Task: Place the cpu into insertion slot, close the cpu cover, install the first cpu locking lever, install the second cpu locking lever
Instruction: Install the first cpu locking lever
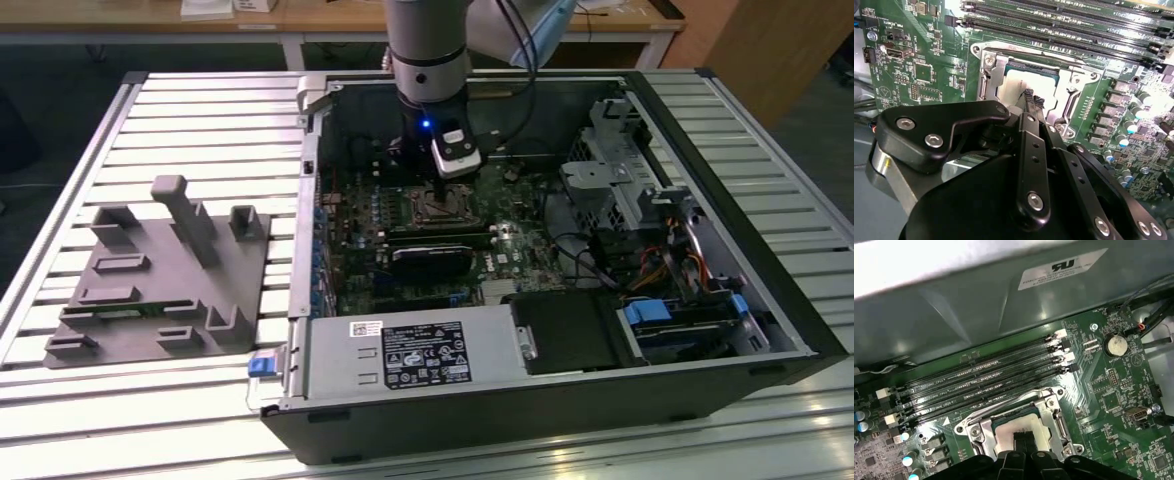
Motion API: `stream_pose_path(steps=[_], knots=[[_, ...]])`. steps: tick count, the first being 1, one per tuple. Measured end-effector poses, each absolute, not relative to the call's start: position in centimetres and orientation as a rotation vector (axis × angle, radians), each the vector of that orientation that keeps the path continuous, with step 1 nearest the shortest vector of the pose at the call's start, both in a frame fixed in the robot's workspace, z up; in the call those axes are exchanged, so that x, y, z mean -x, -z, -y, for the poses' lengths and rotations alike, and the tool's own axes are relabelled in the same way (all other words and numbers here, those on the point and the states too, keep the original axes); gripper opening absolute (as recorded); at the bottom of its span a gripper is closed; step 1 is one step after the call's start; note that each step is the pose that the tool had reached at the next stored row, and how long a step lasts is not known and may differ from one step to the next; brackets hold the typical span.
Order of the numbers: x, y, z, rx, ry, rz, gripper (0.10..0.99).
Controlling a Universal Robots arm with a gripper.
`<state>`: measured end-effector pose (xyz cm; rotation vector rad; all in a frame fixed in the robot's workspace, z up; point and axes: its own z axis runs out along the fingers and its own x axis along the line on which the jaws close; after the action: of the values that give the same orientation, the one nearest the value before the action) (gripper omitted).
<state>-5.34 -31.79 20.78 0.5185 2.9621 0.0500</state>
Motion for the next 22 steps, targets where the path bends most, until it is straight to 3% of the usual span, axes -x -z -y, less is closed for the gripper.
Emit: stream_pose_path(steps=[13,22], knots=[[5.3,-22.9,31.8,-0.518,-0.047,-2.963,0.106],[4.2,-23.2,31.8,-0.522,0.025,-2.999,0.106]])
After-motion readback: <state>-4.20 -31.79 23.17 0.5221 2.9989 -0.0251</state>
